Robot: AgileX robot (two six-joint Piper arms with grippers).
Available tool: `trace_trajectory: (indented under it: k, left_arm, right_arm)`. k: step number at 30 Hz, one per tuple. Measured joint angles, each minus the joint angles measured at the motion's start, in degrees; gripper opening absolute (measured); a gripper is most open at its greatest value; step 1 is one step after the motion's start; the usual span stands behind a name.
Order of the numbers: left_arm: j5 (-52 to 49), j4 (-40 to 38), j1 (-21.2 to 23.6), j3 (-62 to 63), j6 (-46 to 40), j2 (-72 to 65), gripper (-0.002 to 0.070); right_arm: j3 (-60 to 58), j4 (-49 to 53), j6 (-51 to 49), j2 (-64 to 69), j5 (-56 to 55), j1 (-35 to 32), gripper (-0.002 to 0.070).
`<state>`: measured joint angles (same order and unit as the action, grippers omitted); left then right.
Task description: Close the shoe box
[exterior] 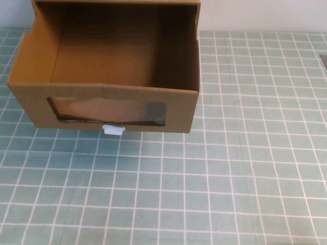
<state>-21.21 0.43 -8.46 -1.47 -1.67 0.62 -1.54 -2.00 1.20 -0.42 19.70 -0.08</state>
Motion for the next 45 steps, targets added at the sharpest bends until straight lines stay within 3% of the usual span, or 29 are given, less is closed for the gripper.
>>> trace_trajectory:
  k: [37,45]
  left_arm:
    - [0.0,0.0,0.0,0.0,0.0,0.0,-0.0005]
    - [2.2,5.1,0.0,0.0,0.0,0.0,-0.0005]
  right_arm:
    - [0.0,0.0,0.0,0.0,0.0,0.0,-0.0014]
    - [0.0,-0.1,0.0,0.0,-1.2,0.0,-0.0014]
